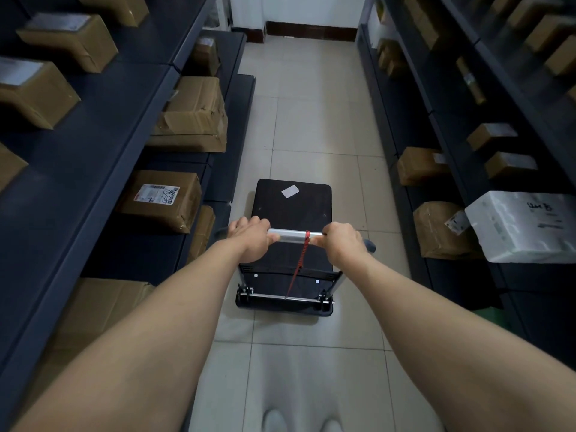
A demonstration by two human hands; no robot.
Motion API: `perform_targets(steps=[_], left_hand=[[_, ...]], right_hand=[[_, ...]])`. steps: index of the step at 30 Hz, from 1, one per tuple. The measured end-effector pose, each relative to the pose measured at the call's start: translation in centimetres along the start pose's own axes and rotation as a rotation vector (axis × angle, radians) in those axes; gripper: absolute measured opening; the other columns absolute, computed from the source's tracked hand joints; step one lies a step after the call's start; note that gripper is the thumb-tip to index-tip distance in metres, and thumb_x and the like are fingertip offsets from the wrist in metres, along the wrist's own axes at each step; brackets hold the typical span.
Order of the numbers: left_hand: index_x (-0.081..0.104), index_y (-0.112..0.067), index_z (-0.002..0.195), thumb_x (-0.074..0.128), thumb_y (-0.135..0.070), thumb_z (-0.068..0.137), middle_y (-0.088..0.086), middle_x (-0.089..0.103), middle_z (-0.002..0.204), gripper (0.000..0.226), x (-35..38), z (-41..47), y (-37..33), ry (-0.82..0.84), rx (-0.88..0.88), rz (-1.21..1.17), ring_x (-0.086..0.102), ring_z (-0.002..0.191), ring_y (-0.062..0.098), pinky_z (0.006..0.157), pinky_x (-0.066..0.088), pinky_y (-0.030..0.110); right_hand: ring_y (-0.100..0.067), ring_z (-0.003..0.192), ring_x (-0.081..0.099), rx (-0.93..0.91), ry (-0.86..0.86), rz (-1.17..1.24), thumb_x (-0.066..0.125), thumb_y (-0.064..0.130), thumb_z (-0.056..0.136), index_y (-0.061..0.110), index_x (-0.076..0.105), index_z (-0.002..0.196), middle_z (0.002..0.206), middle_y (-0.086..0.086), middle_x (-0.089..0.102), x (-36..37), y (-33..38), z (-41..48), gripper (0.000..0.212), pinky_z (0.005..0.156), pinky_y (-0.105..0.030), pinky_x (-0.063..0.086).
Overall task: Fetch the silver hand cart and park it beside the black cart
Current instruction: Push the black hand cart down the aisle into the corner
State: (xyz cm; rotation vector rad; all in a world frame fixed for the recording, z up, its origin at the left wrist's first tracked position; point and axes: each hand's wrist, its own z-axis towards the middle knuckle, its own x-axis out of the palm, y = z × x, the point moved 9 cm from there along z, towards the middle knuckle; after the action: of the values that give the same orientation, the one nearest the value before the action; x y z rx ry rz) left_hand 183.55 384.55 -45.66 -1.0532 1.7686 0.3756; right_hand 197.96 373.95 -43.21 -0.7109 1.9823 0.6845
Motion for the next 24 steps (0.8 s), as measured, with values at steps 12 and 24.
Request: perform_targets(steps=[12,24], left_hand=[[0.047,-0.018,0.113,0.027,-0.042,0.102,0.005,0.048,0.116,0.033,-2.5,4.4,1.0,-0.008,0.006,0.003,0.040,0.113,0.026,0.105,0.023,0.039],[0.048,-0.020,0.114,0.027,-0.043,0.101,0.003,0.048,0.115,0.033,-5.6,10.7,0.8,-0.006,-0.021,0.016,0.041,0.111,0.025,0.101,0.027,0.038]], right_hand=[[-0.026,0.083,0.051,-0.049,-0.021,-0.019,0.049,-0.004,0.087,0.010,0.063,0.109,0.093,-0.008,0.057,-2.4,1.9,4.1,0.029,0.068,-0.030,0.039],[-0.030,0.098,0.060,-0.068,-0.007,-0.044,0.050,-0.004,0.087,0.010,0.063,0.111,0.093,-0.008,0.056,-5.3,2.8,10.2,0.031,0.073,-0.032,0.041]])
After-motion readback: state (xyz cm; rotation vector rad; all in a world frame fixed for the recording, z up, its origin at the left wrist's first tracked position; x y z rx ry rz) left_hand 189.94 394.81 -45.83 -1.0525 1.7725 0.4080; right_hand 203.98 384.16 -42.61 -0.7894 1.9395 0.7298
